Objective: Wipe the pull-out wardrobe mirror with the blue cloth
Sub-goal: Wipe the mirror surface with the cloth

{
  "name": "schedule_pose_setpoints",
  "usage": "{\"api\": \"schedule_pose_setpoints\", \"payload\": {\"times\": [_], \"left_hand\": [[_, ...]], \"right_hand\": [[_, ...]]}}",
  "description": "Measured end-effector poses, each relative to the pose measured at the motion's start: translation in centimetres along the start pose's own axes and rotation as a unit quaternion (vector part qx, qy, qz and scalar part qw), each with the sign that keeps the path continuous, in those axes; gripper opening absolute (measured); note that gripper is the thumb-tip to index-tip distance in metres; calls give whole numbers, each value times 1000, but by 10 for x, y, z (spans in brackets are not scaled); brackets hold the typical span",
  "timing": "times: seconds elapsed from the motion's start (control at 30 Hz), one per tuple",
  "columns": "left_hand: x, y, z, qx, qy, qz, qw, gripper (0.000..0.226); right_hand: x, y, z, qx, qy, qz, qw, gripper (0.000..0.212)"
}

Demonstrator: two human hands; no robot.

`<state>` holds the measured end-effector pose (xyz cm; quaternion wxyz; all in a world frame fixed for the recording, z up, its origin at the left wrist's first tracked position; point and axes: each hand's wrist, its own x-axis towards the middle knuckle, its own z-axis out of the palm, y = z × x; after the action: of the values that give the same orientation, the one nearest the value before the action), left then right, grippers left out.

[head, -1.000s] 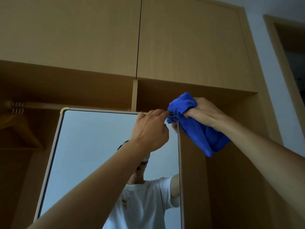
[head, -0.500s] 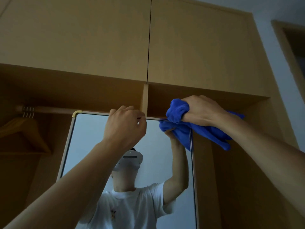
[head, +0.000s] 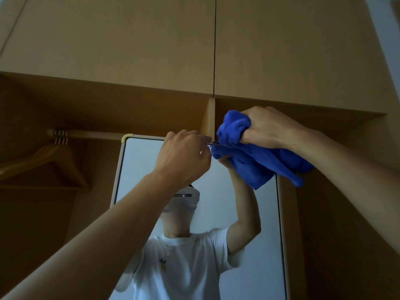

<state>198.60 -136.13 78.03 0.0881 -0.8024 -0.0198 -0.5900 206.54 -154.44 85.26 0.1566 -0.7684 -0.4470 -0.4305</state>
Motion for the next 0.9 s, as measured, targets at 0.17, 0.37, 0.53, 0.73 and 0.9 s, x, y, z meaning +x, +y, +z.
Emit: {"api": "schedule_pose_setpoints", "payload": {"times": [0.17,0.37,0.53,0.73,0.9], "left_hand": [[-3,-22,-9,8,13,-7,1000,38],[-13,-56,-21,42,27,-38,998,38],[-11,-54,-20,29,22,-42,998,40],[-12,-52,-15,23,32,-52,998,37],[-15,-48,-11,32,49,-69,996,36]], "right_hand": [[-6,22,-5,-12,3,39,999,20],[-5,32,-8,-13,-6,79,997,27],[0,19,-5,-17,-16,56,998,27],[13,-13,7,-4,0,4,1000,27],[17,-17,9,6,6,0,1000,23]]}}
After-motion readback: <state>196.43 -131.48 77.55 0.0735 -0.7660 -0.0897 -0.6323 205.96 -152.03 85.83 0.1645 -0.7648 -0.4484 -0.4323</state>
